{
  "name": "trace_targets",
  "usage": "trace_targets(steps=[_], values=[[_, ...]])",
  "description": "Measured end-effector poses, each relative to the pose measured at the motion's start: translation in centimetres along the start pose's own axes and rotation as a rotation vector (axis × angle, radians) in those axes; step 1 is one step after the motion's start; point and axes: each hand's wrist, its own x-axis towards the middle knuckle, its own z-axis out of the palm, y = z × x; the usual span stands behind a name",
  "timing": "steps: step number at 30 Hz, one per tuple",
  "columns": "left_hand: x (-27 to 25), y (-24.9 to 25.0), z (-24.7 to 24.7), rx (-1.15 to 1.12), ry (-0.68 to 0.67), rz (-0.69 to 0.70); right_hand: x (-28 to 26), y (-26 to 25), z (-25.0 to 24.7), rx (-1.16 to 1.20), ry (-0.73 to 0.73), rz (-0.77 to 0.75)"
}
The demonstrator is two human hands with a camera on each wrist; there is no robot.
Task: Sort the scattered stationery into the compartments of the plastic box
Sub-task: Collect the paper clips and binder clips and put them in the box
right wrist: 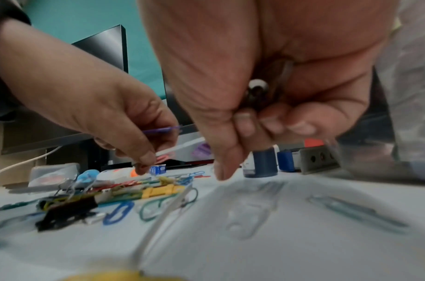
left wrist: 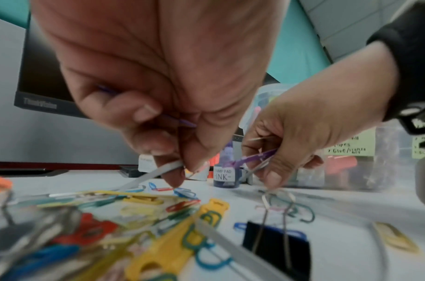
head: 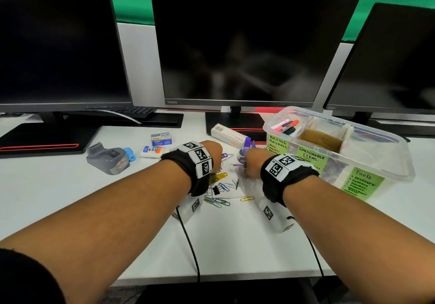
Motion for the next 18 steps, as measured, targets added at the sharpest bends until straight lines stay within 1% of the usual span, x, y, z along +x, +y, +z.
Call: trace_targets(steps=[2,5,8,11,15,18], values=[[-0.3,-0.3,-0.3,-0.021,0.007,0.002,0.0,0.5,-0.3,0.021,0.016,0.026],[-1.0,-0.6,-0.9,-0.022,0.021,0.014,0.0,0.8,-0.3,0.042,-0.028,0.131],[-1.8,-0.7,-1.2,-0.032,0.029,0.026,0.5,1.0,0.3,0.102,-0.054,0.172],[-2.8,-0.1,-1.5,-0.067,-0.002,0.101,0.4,0.9,0.4,0.145,-0.089,0.197],[-4.1,0.9,-1.7,-0.105,-0.077,0.225,0.2,0.6,0.5,0.099,-0.088,0.172],[-4.7,2.0,-1.6,-0.068,-0.099,0.303,0.6,0.3,0.9,0.126,-0.076,0.137]])
